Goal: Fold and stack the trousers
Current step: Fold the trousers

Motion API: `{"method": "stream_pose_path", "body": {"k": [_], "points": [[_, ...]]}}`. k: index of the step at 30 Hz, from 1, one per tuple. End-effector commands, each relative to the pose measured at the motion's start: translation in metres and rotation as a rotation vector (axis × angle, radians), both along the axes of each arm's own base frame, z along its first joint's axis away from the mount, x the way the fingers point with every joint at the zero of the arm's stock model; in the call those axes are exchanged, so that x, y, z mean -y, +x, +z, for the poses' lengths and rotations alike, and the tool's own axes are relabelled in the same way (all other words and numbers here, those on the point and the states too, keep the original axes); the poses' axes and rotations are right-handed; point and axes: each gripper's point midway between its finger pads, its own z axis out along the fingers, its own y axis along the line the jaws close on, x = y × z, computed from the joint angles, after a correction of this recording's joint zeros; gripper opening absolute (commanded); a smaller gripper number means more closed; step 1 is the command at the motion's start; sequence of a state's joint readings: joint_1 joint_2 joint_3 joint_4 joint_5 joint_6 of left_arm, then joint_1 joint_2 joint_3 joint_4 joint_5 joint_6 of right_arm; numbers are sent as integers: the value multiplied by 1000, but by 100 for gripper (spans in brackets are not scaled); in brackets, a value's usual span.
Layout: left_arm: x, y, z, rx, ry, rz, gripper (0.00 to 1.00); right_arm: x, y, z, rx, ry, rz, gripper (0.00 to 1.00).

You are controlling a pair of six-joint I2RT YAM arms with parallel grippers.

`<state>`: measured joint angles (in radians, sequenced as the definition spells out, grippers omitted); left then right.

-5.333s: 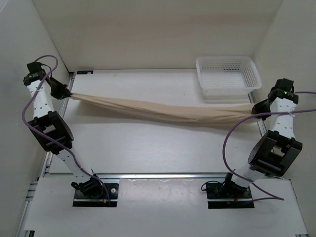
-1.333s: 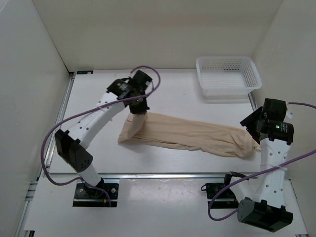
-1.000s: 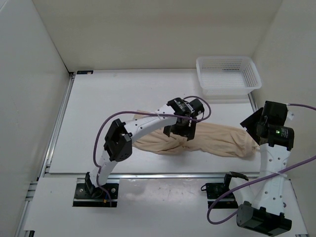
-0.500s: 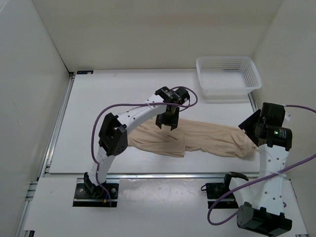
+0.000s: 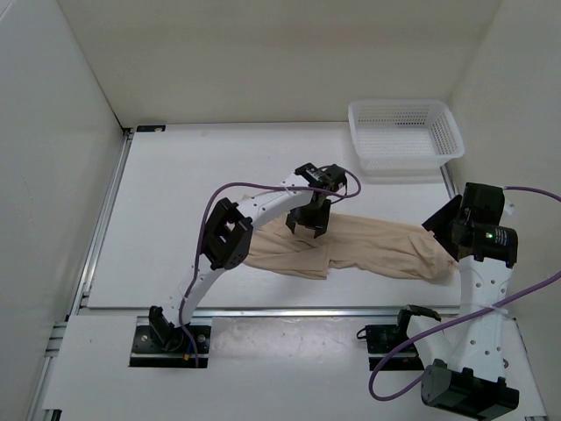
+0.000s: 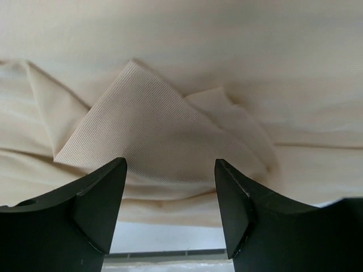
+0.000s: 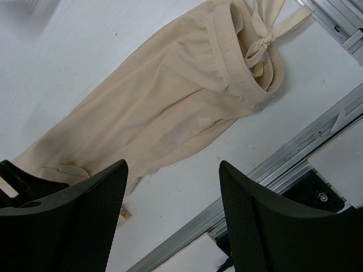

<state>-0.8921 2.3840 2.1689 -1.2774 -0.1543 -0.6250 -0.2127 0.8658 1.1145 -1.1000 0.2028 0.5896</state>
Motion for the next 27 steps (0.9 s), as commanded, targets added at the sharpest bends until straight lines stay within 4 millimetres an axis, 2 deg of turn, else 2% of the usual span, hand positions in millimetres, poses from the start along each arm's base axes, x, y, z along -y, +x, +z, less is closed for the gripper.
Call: {"method": "stream_pose_path", "body": {"k": [1,5,7,9,10,13,14,15,16,20,22,27], "points": [[13,13,4,52,-27,-4,74,-1,3,2,12,-14,32,71],[15,6,-11,2,-23,-9,76,-1,3,2,12,-14,32,71],[18,3,-20,-24,-25,-12,72,-1,3,2,12,-14,32,71],[24,8,-15,-4,-50,-12,68,-1,3,2,12,-14,32,71],[26,10,-12,2,-57,-13,55,-1,3,2,12,-14,32,71],[26,14,-9,24,-55,-1,33,-1,3,2,12,-14,32,71],[28,16,-1,37,-71,-1,20,-1,3,2,12,-14,32,71],[28,18,5,55,-75,10,13,-1,3,2,12,-14,32,71],[27,21,9,75,-73,22,10,-1,3,2,12,-14,32,71],[26,26,35,128,-99,28,10,-3,4,2,12,-14,41,71],[26,28,54,159,-128,39,10,-3,5,6,21,-16,41,71],[46,39,94,233,-252,14,10,-2,6,4,12,-14,41,71]]}}
